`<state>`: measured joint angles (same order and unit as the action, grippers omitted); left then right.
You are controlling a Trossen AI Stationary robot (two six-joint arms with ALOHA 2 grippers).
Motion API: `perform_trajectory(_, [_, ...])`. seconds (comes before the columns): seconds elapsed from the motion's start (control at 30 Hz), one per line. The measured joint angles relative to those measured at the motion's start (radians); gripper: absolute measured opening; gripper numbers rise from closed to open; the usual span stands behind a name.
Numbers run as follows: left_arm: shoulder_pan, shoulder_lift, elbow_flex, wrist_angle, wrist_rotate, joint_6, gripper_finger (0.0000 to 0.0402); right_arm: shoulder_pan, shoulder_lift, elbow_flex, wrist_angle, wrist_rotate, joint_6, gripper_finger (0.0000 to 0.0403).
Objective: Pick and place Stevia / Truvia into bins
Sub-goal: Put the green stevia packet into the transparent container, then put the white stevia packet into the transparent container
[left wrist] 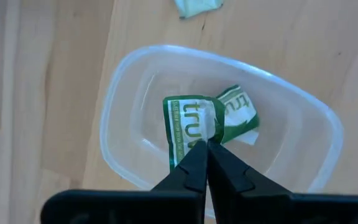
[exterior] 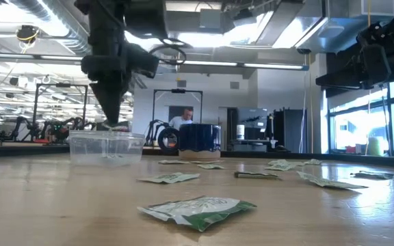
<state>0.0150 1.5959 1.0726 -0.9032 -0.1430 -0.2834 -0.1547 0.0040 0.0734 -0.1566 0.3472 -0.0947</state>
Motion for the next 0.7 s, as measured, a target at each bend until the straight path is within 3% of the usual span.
perform_trajectory(0.53, [0.001,0.000,-0.026,0.066,-0.001,0.012,0.0053,0.000,0.000,0.000,0.000,0.000,0.009,0.0108])
perform_trajectory(0.7, [0.001,0.000,0.047,0.102,-0.078,0.063,0.0056,0.000,0.000,0.000,0.001,0.000,0.008,0.0108])
